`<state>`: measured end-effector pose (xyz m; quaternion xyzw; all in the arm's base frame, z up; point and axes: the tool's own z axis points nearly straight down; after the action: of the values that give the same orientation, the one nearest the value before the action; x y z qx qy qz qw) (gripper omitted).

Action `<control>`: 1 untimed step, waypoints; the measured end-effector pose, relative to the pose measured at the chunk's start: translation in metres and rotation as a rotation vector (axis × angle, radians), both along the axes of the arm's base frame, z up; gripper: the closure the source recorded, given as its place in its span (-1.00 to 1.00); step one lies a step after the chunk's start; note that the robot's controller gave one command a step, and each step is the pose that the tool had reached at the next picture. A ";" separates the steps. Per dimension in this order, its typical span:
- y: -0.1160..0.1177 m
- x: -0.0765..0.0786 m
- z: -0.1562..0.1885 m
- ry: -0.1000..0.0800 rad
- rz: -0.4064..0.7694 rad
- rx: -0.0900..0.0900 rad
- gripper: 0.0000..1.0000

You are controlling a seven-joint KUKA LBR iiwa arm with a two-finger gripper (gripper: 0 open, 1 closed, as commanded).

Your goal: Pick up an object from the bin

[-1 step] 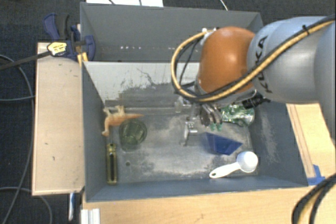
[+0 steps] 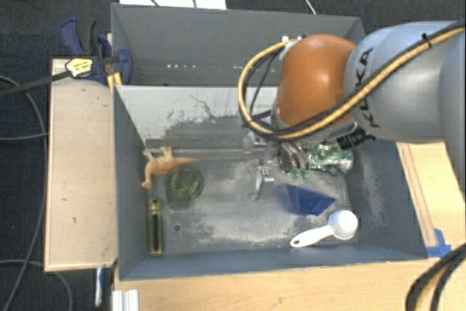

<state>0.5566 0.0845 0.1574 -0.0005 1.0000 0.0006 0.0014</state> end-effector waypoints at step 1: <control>0.117 -0.001 -0.080 -0.001 0.498 0.002 -1.00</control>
Offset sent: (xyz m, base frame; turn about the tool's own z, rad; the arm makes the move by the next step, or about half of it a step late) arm 0.0221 0.1404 -0.0108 -0.0711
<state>0.5558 0.2018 0.0773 -0.2470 0.9690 0.0022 0.0016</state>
